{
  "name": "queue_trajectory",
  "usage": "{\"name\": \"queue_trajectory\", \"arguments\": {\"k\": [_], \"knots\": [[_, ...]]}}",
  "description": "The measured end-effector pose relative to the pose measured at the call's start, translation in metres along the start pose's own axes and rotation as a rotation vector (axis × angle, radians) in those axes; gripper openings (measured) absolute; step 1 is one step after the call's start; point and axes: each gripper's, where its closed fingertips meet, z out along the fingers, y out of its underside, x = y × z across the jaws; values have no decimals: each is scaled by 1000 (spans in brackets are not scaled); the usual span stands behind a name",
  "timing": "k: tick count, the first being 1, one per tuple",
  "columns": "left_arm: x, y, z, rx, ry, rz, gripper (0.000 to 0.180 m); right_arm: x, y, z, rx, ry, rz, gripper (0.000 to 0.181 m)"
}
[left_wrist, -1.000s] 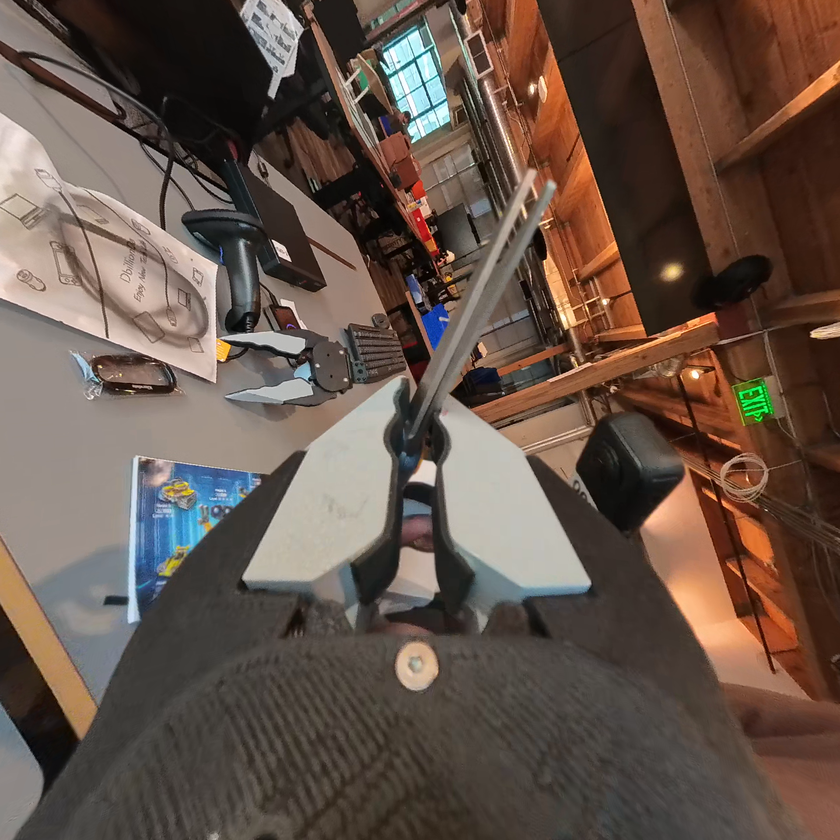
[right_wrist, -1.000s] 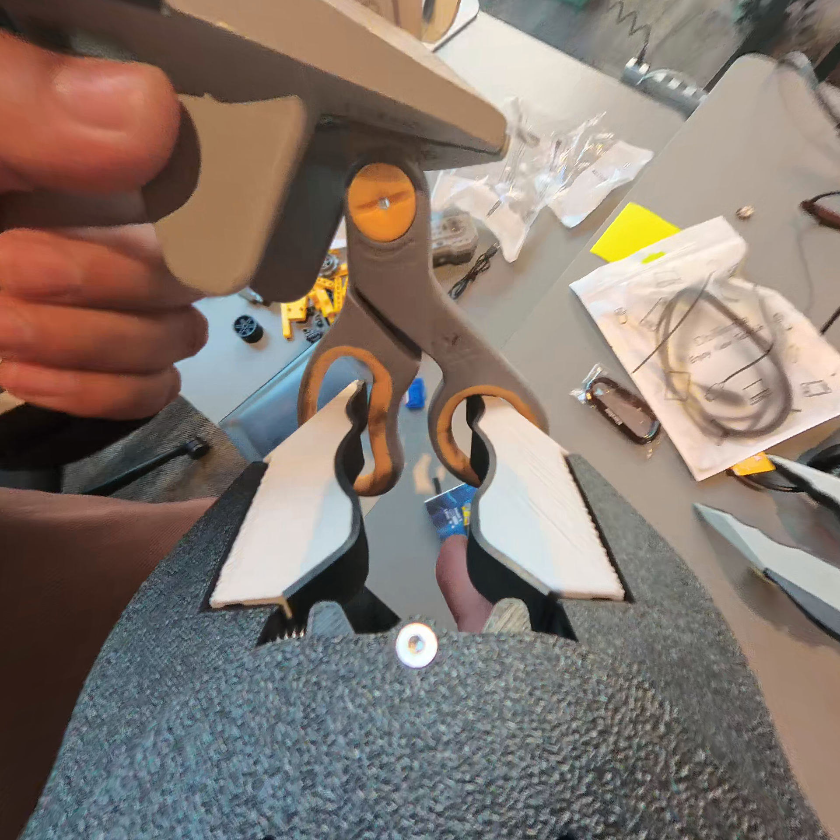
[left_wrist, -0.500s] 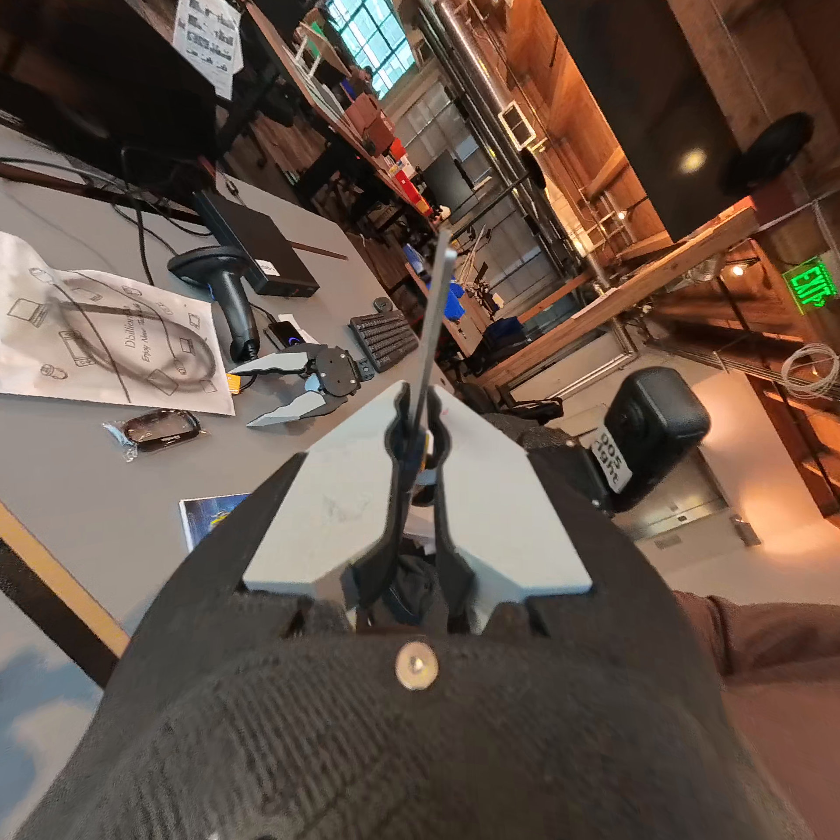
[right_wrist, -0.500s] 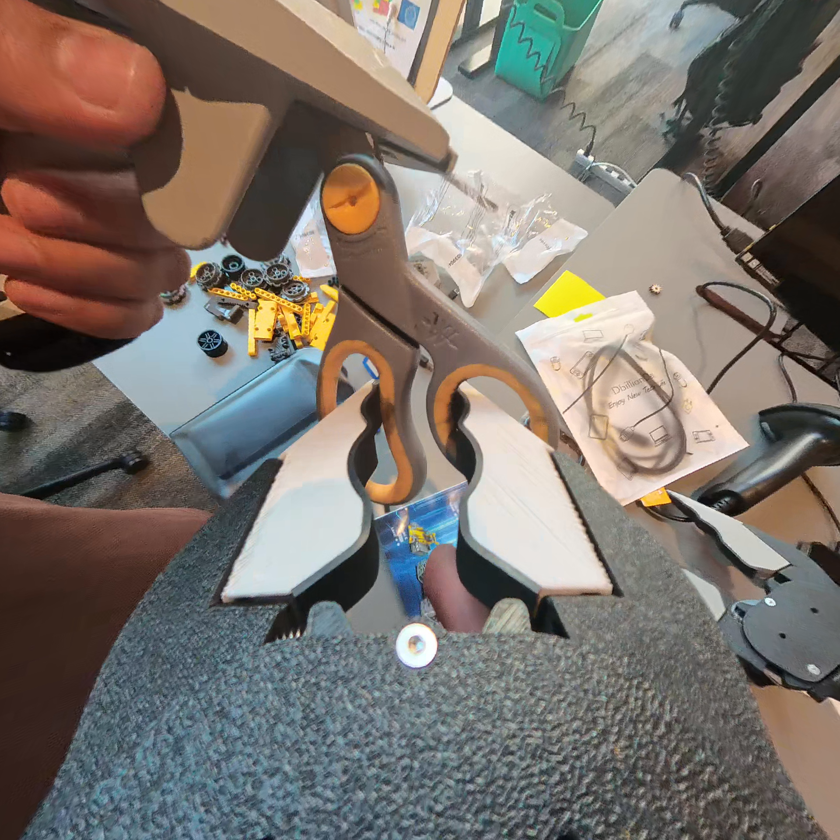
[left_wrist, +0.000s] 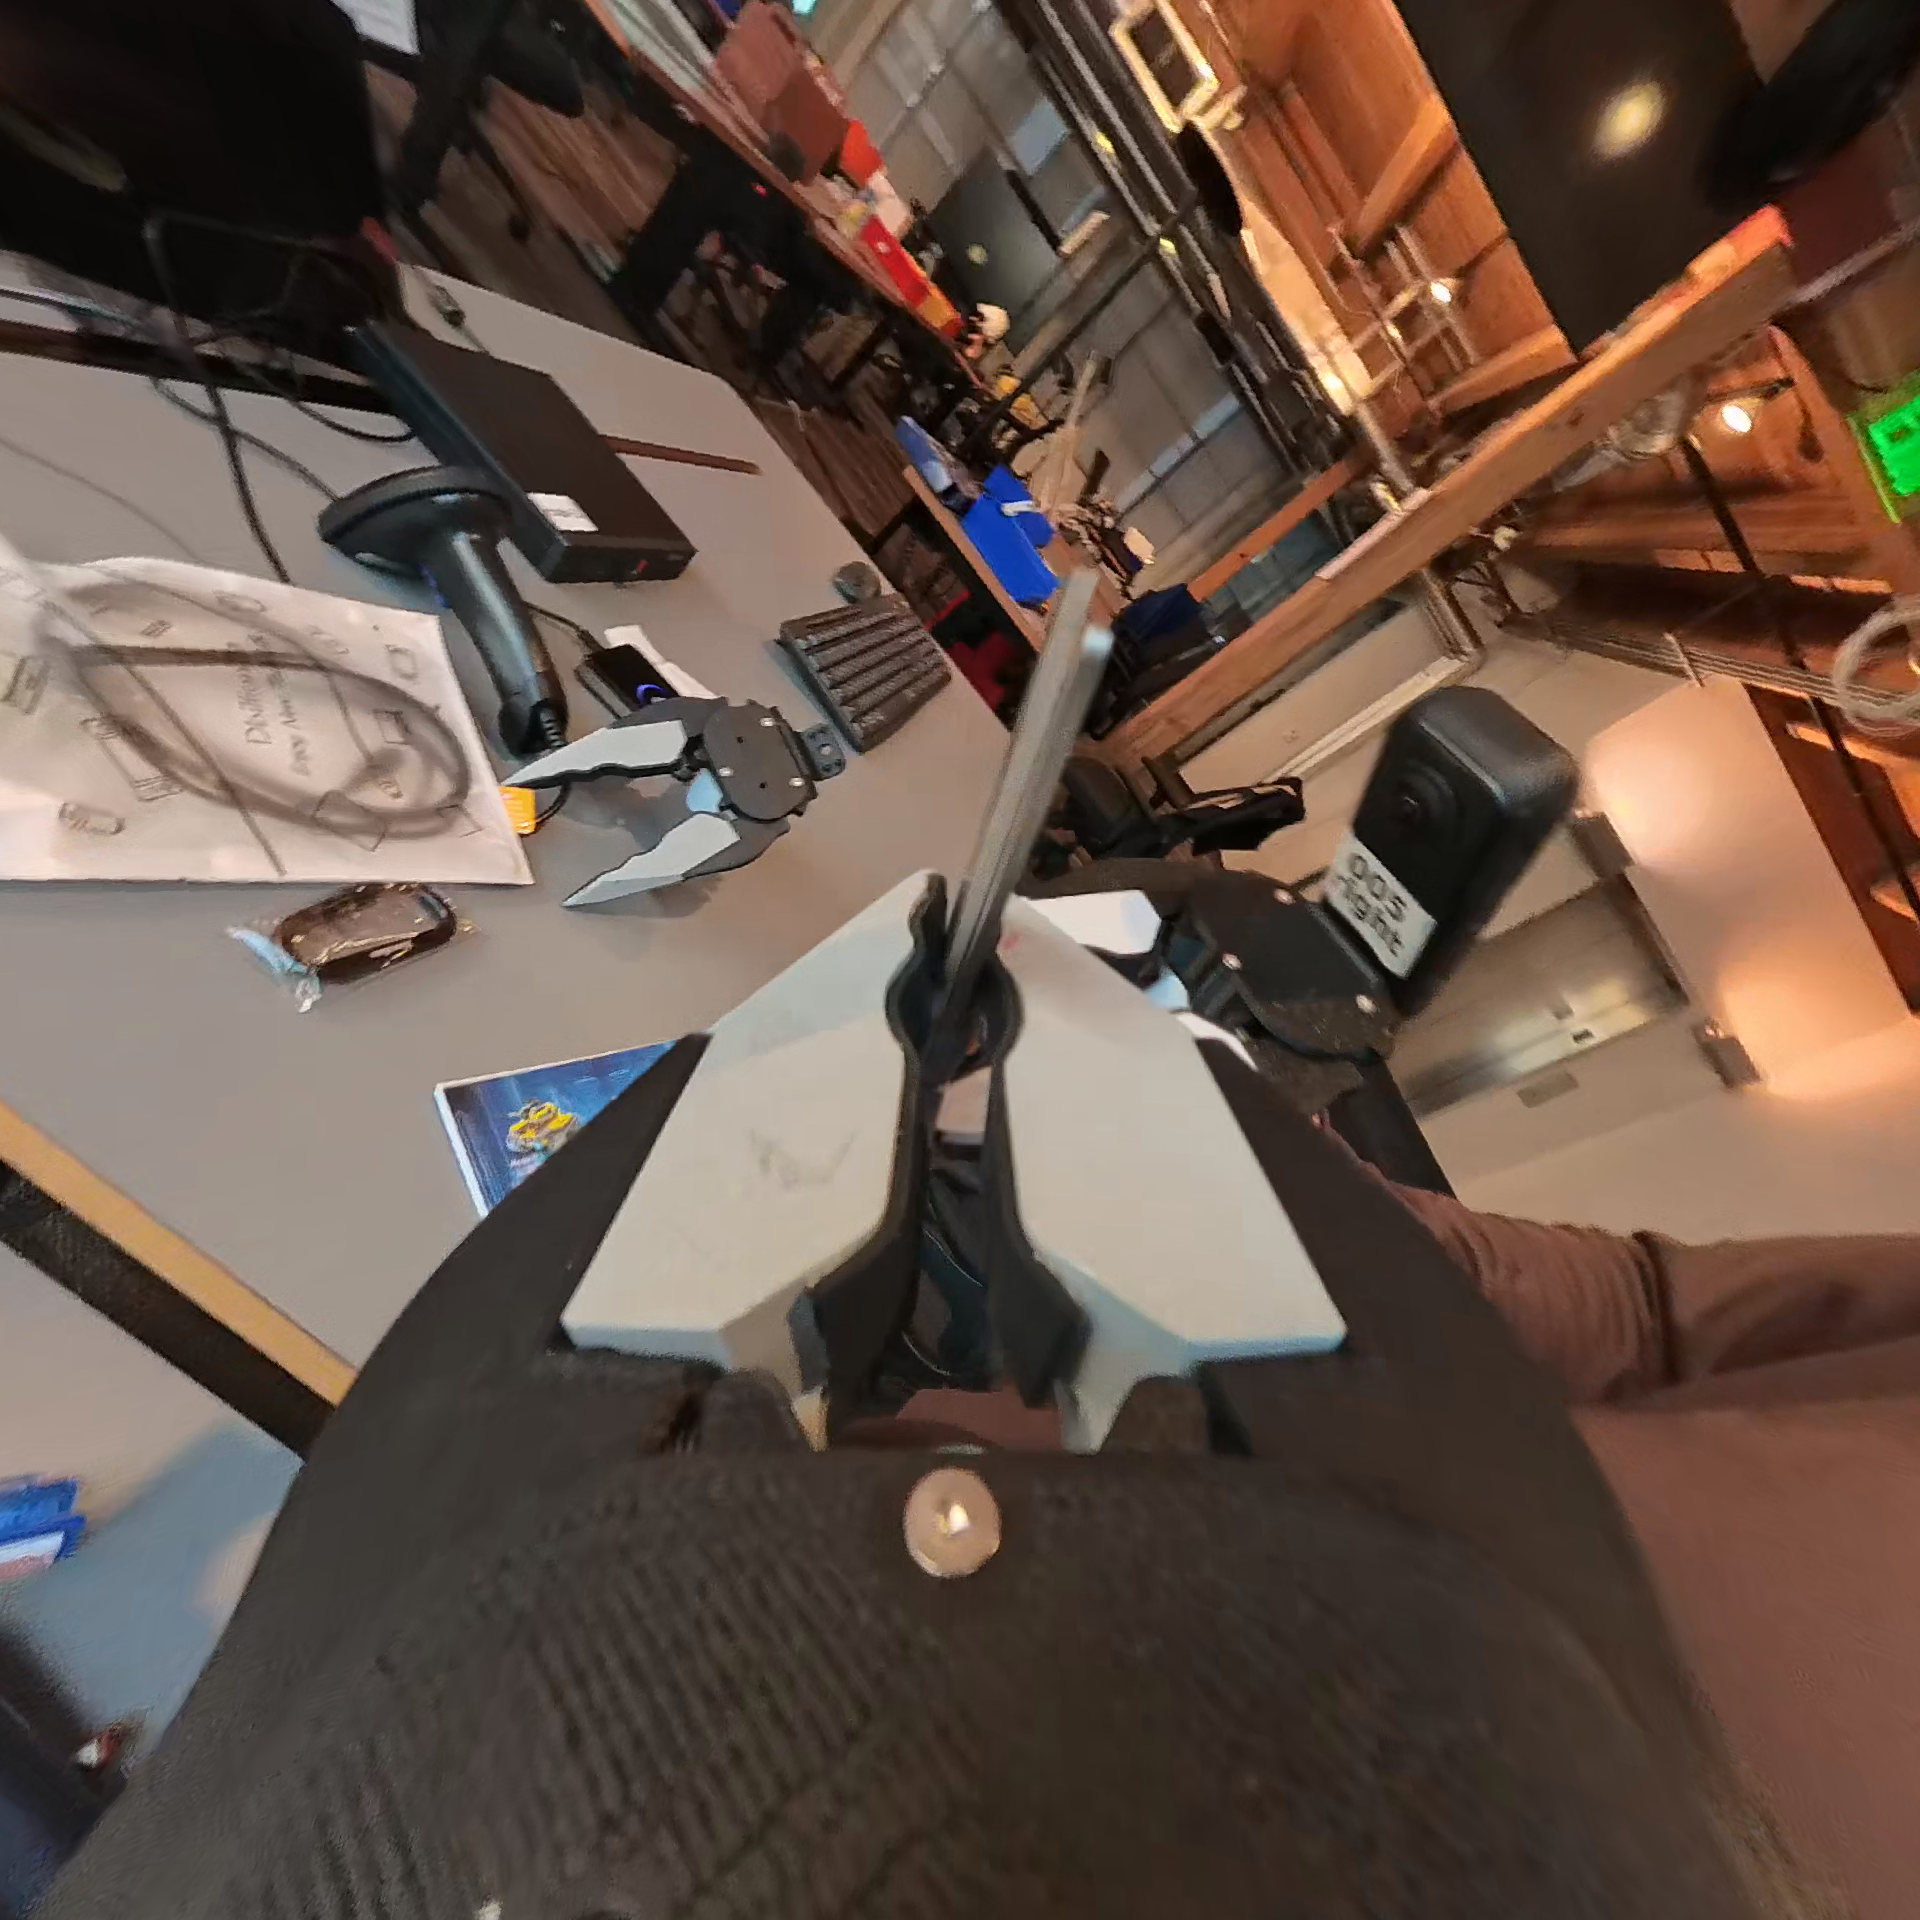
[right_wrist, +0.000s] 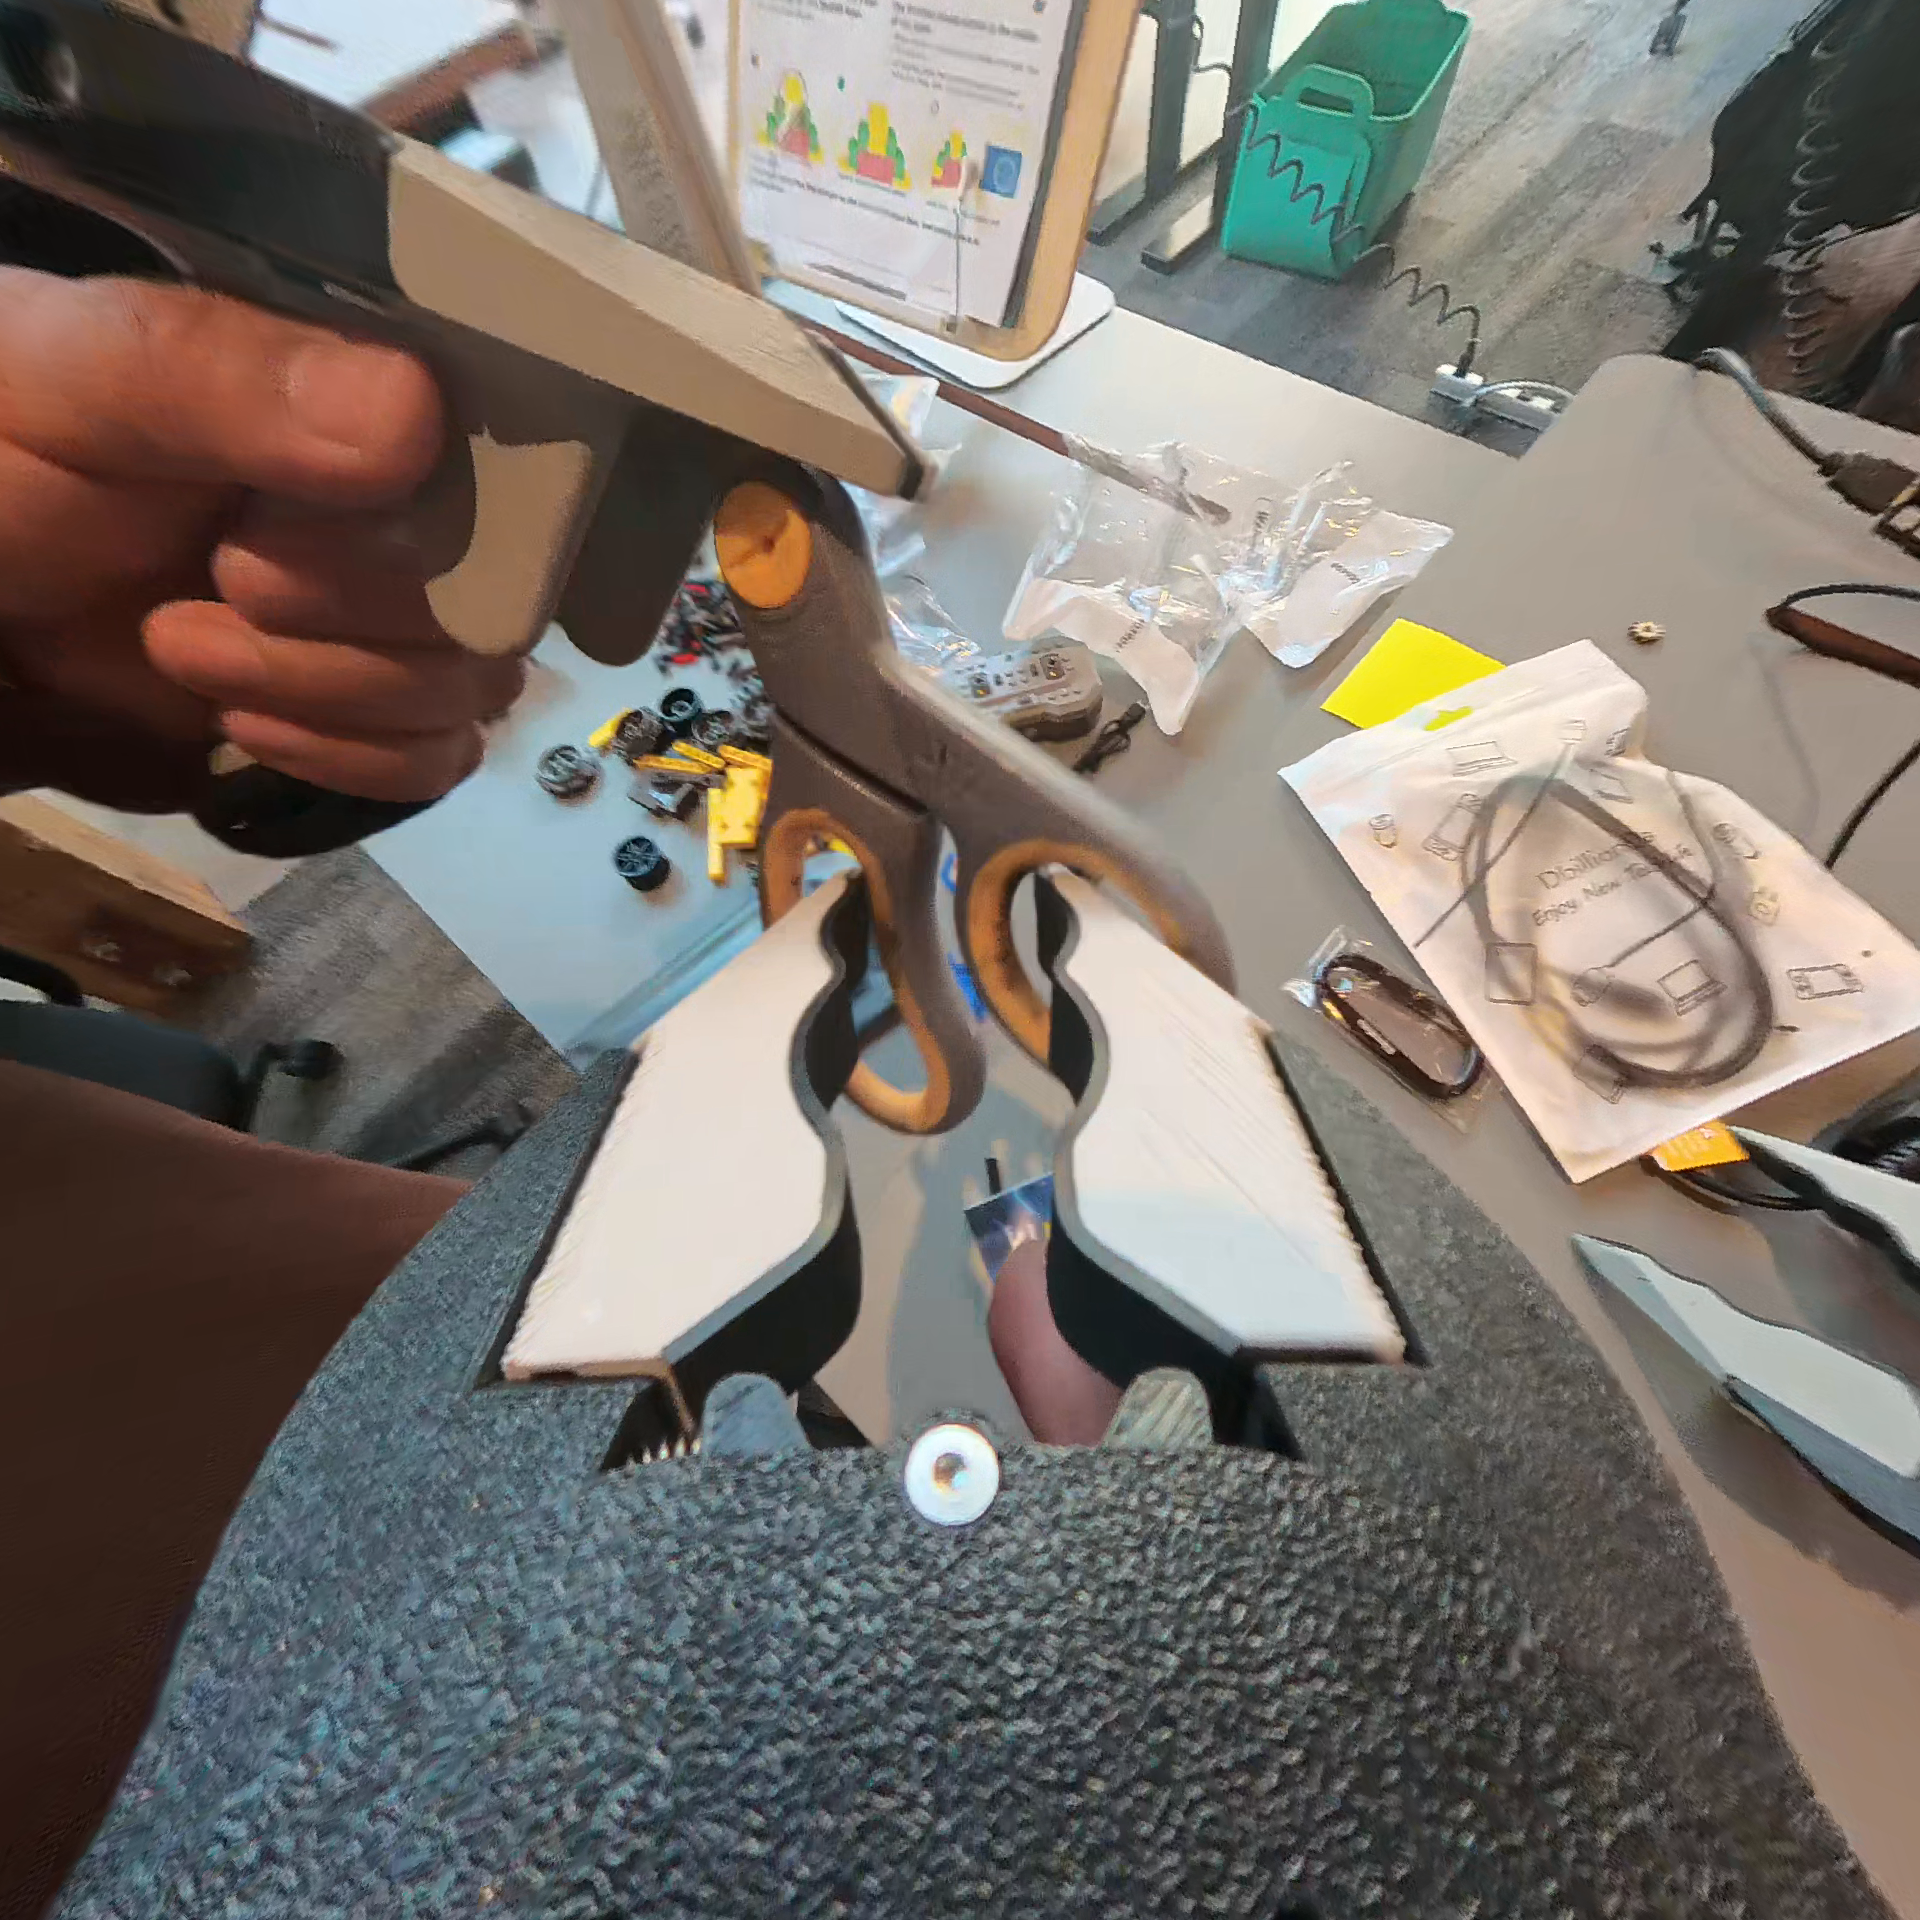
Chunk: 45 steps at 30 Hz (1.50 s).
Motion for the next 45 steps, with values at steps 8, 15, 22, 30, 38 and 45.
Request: {"name": "queue_trajectory", "arguments": {"k": [8, 15, 22, 30, 38, 45], "knots": [[-16, 10, 9, 40, -32, -252, 2, 37, 22, 12, -206, 390, -341, 40], [-15, 3, 13, 37, -50, -232, 3, 40, 24, 14, -236, 378, -262, 42], [-13, 4, 14, 40, -39, -284, 3, 31, 19, 3, -193, 208, -264, 44], [-15, 10, 23, 25, -63, -269, 2, 24, 28, 13, -261, 182, -273, 97], [-14, 8, 25, 36, -62, -251, 3, 29, 22, 20, -205, 278, -235, 105], [-11, 13, 34, 10, -68, -293, 3, 29, 18, 12, -172, 239, -244, 91]]}}
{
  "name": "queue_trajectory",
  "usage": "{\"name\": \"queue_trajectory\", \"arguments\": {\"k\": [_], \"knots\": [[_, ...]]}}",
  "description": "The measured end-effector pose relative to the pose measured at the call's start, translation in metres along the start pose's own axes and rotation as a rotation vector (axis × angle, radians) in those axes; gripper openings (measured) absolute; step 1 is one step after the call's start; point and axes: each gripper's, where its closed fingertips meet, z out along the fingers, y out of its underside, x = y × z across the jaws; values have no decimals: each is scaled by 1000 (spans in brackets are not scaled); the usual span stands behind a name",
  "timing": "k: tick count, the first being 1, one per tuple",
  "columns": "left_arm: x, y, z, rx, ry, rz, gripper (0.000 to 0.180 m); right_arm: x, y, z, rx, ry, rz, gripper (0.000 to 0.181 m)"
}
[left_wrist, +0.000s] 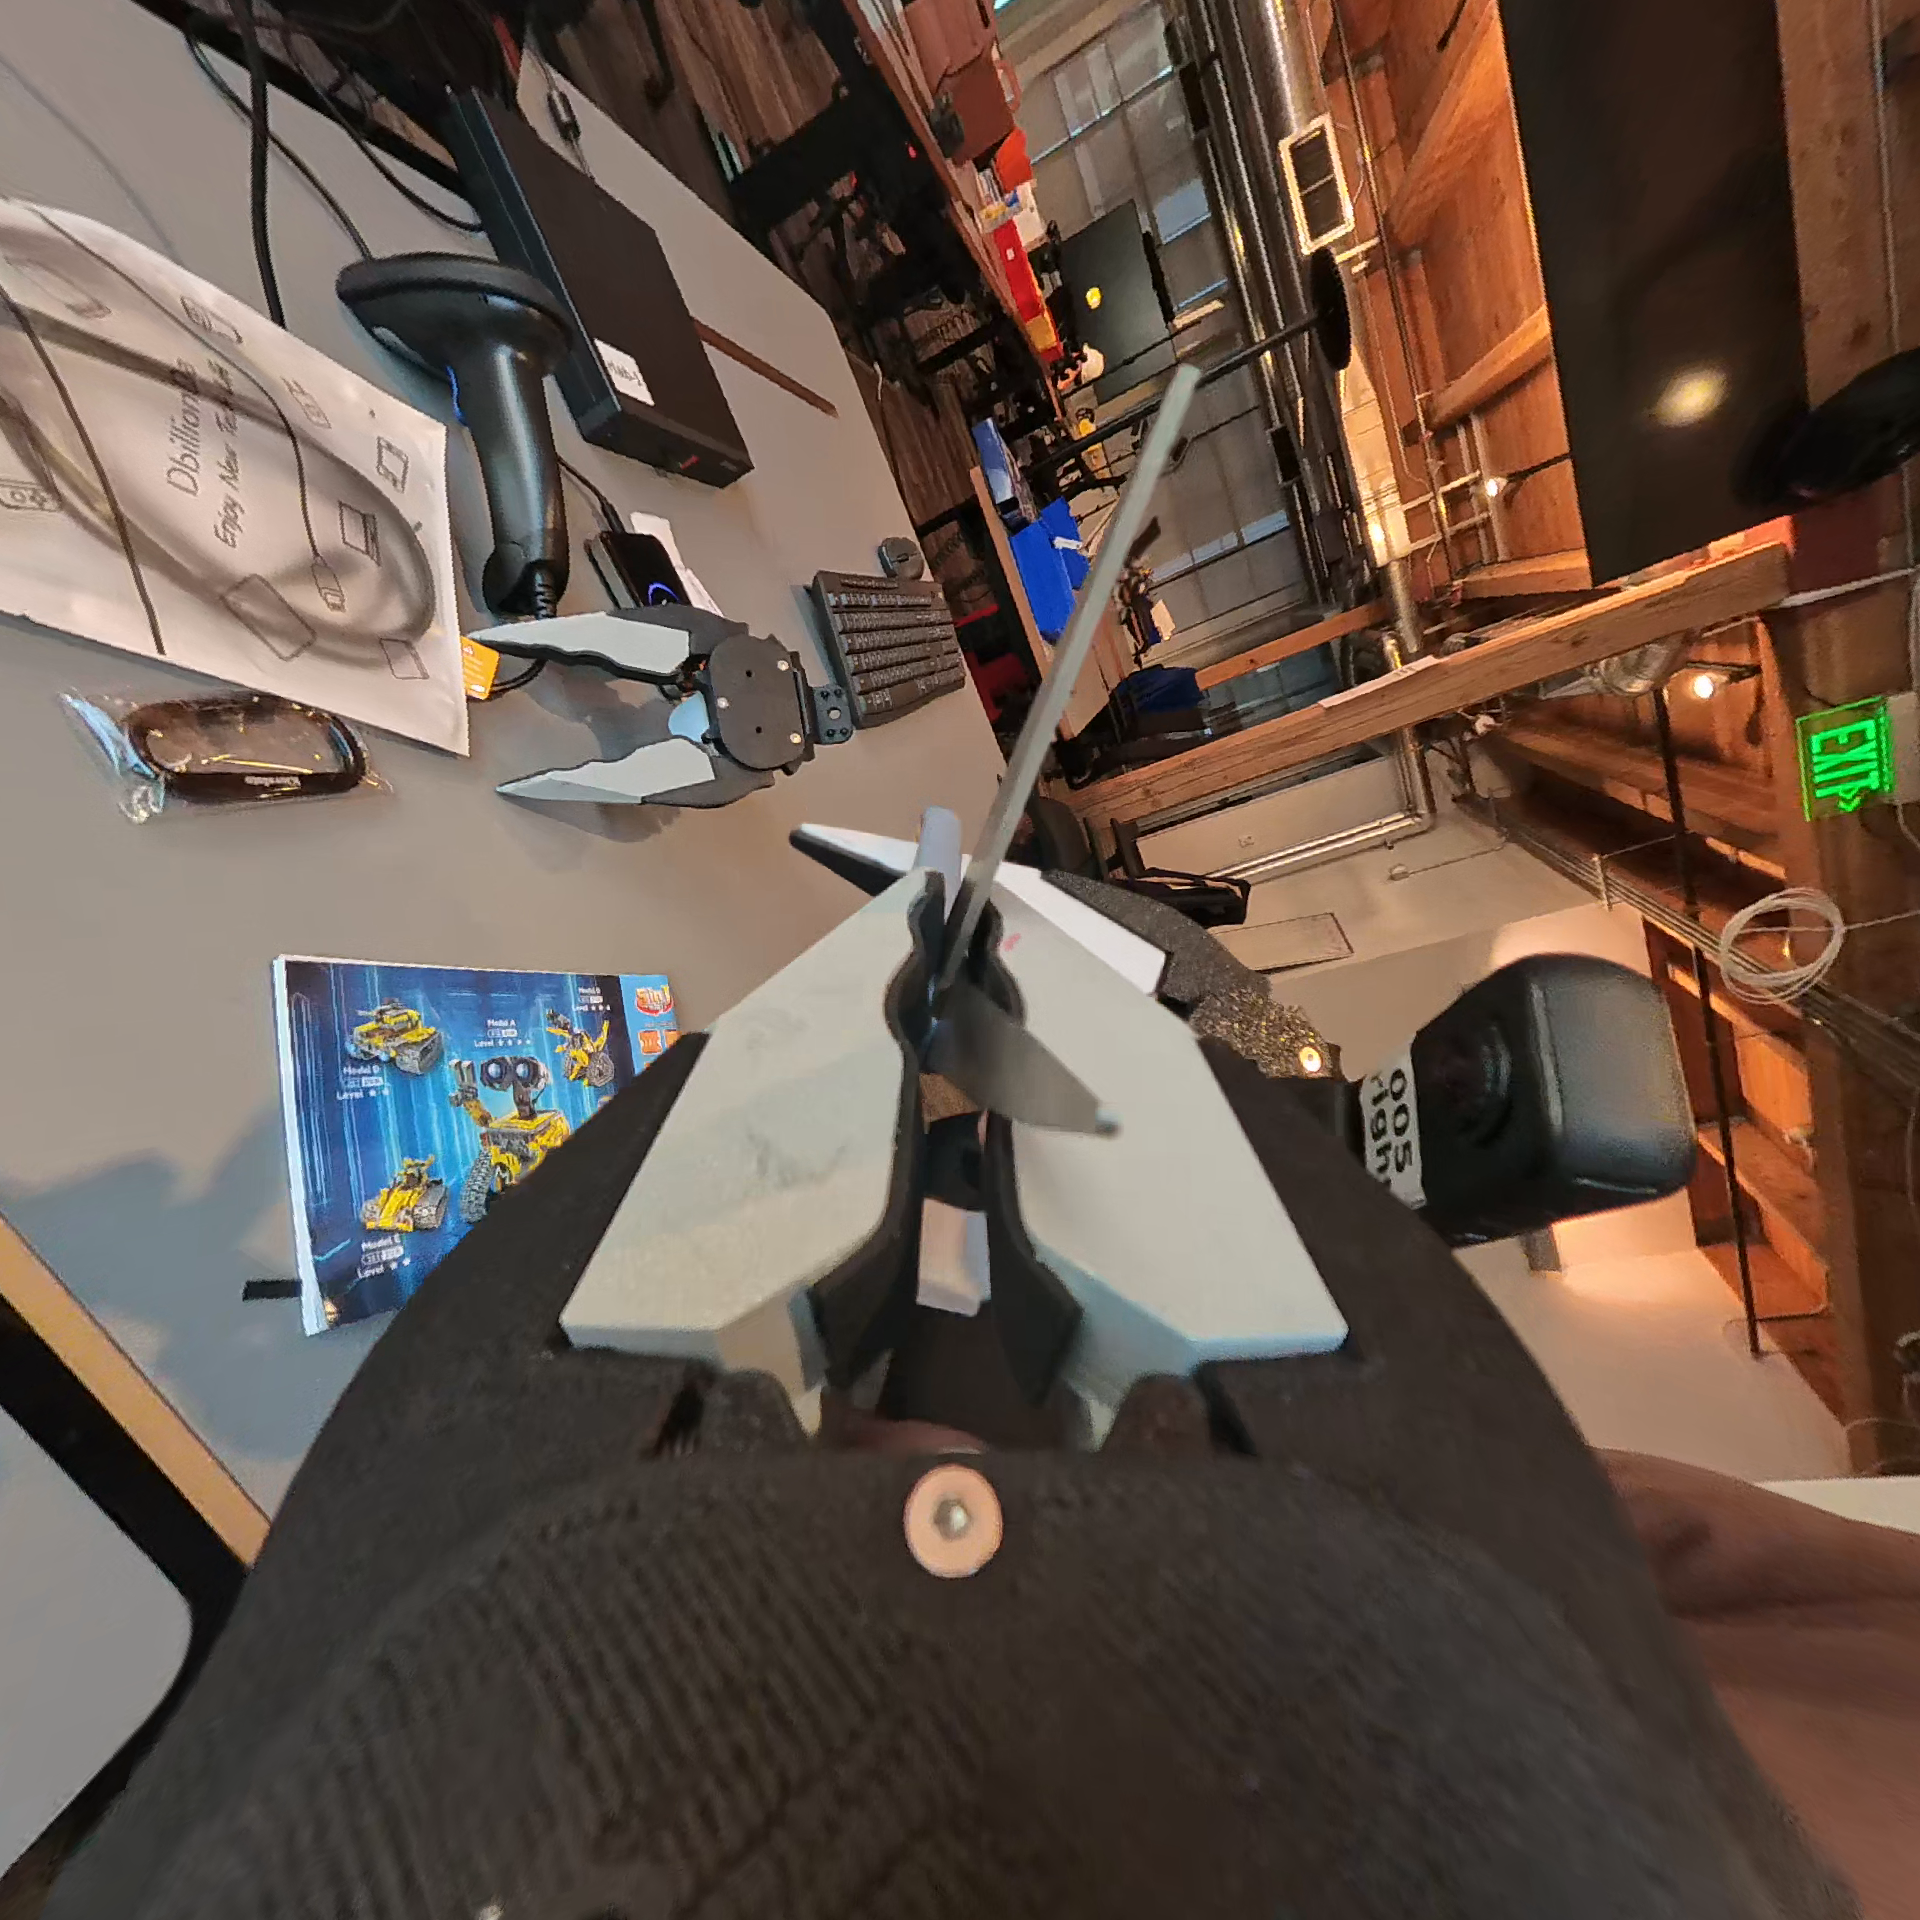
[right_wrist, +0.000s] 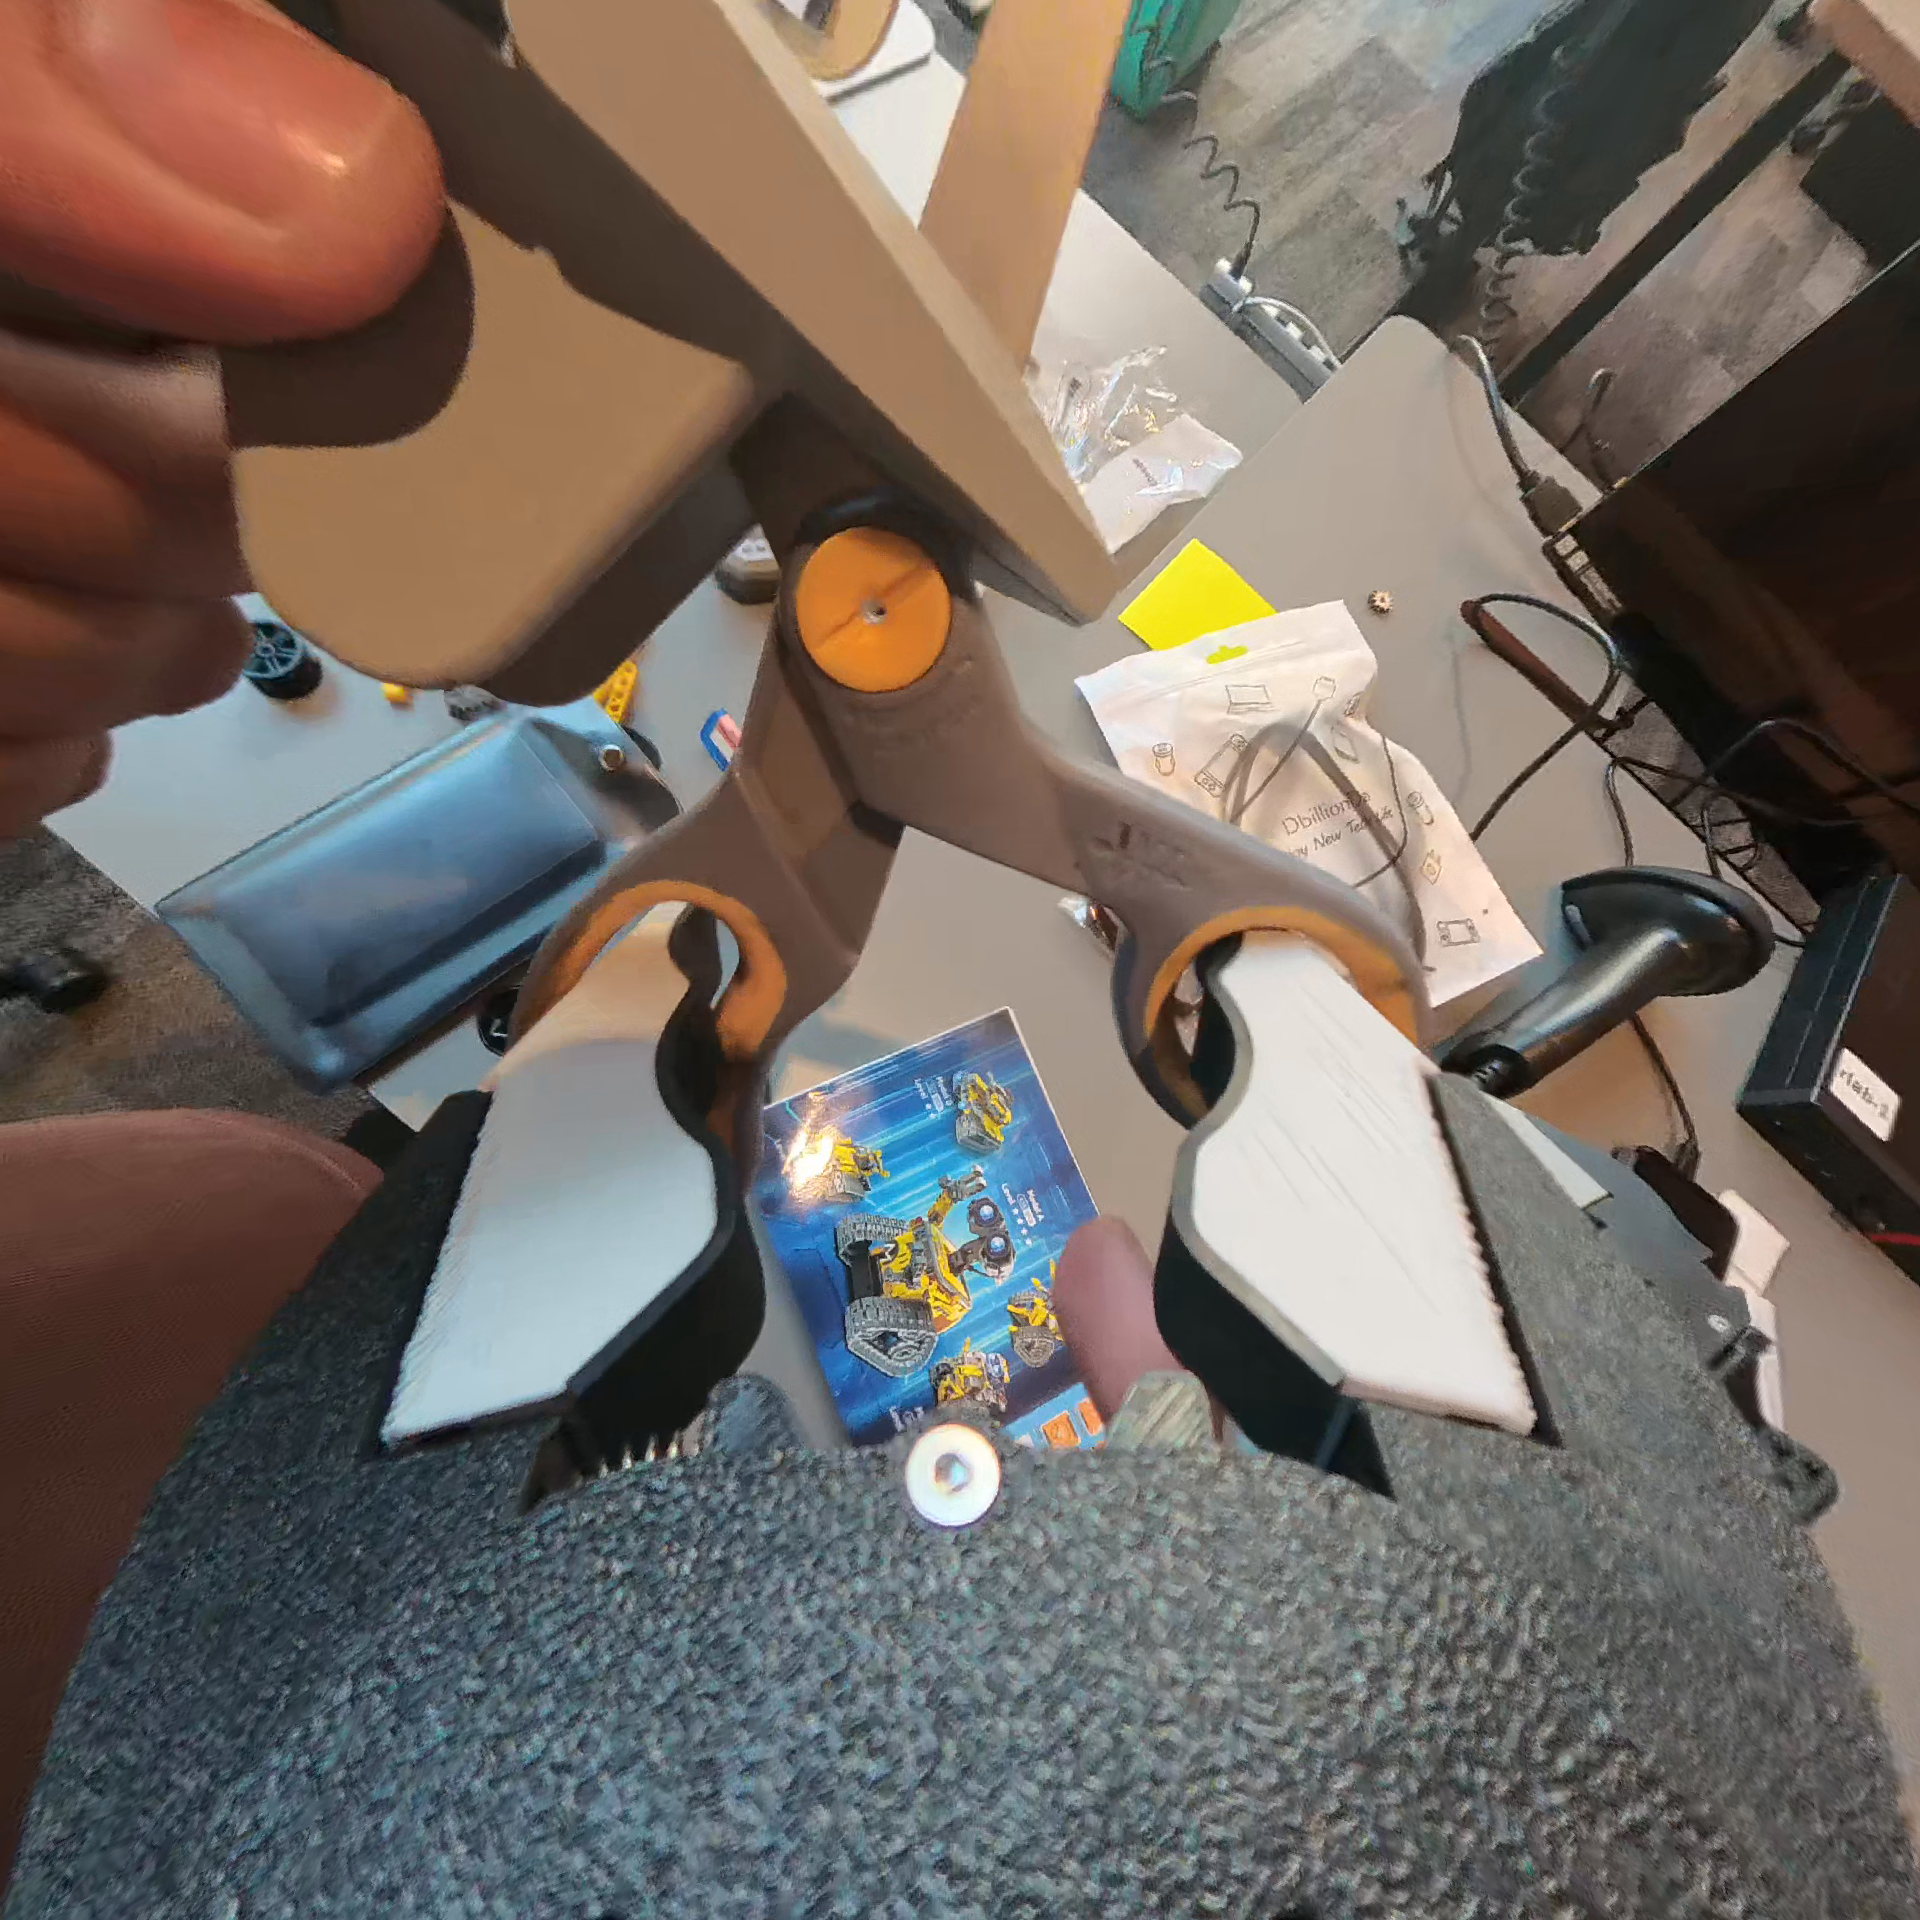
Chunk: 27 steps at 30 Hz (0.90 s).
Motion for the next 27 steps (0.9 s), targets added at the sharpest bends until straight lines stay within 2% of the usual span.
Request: {"name": "queue_trajectory", "arguments": {"k": [1, 2, 3, 4, 9, 12, 16, 17, 19, 21, 24, 27], "knots": [[1, 0, 0, -2, 2, 2, 3, 0, 0, -1, 9, -13, 15, 86], [1, 1, 0, -4, 2, 2, 3, 2, 2, -3, 13, -17, 30, 75], [0, 1, -1, -6, 8, -2, 3, 6, 6, -4, 17, -12, 40, 57], [-1, 2, -1, -20, 7, -9, 4, 6, 8, -4, 27, -22, 43, 51], [-1, 3, 0, -40, -1, 34, 4, 6, 9, -5, 43, -41, 63, 50], [6, 1, 2, -55, 45, 32, 16, 5, 9, -6, 57, -94, 136, 49], [13, -5, -2, -33, 36, 175, 18, 9, 8, -11, 112, -157, 269, 49], [14, -5, -3, -40, 34, 198, 23, 10, 6, -14, 142, -182, 318, 49], [13, -4, -4, -68, 29, 212, 49, 18, 6, -18, 187, -213, 420, 49], [9, -3, -10, -93, 32, 234, 53, 32, 12, -23, 211, -214, 503, 50], [-23, -8, -25, -119, -88, 344, 54, 57, 29, -32, 222, -185, 572, 49], [-86, -23, -35, -196, -305, 485, 60, 79, 51, -42, 217, -151, 608, 50]]}}
